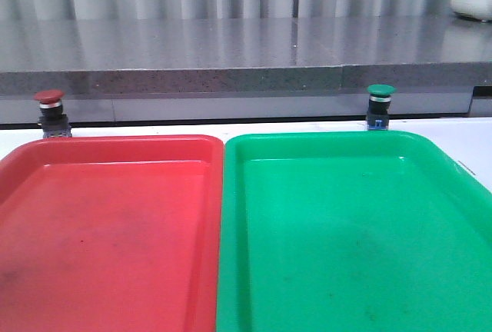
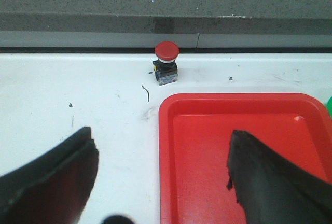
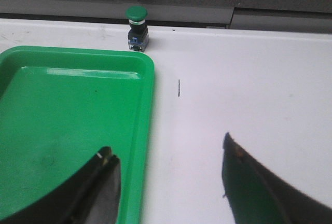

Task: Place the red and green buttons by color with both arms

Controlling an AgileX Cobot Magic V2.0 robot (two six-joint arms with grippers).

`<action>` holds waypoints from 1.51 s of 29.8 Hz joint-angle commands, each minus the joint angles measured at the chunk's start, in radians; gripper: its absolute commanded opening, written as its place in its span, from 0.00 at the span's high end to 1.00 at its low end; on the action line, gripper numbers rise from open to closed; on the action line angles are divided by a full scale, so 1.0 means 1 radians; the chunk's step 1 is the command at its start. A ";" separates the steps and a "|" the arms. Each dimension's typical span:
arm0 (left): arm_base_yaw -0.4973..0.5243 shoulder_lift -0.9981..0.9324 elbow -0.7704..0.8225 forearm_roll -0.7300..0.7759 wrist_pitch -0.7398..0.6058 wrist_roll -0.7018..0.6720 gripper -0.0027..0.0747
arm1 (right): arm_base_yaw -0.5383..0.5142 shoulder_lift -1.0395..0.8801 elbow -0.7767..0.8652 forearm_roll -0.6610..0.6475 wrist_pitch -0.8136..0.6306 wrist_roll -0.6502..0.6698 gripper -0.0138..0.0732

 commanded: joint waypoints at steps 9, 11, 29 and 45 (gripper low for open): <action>0.003 0.355 -0.227 -0.029 -0.066 -0.004 0.30 | -0.007 0.014 -0.033 -0.008 -0.071 -0.006 0.31; 0.003 0.397 -0.252 -0.033 -0.066 -0.004 0.30 | -0.007 0.014 -0.033 -0.008 -0.071 -0.006 0.31; -0.001 0.817 -0.546 -0.033 -0.086 -0.004 0.30 | -0.007 0.014 -0.033 -0.008 -0.071 -0.006 0.31; -0.008 1.069 -0.744 -0.035 -0.125 -0.004 0.30 | -0.007 0.014 -0.033 -0.008 -0.071 -0.006 0.31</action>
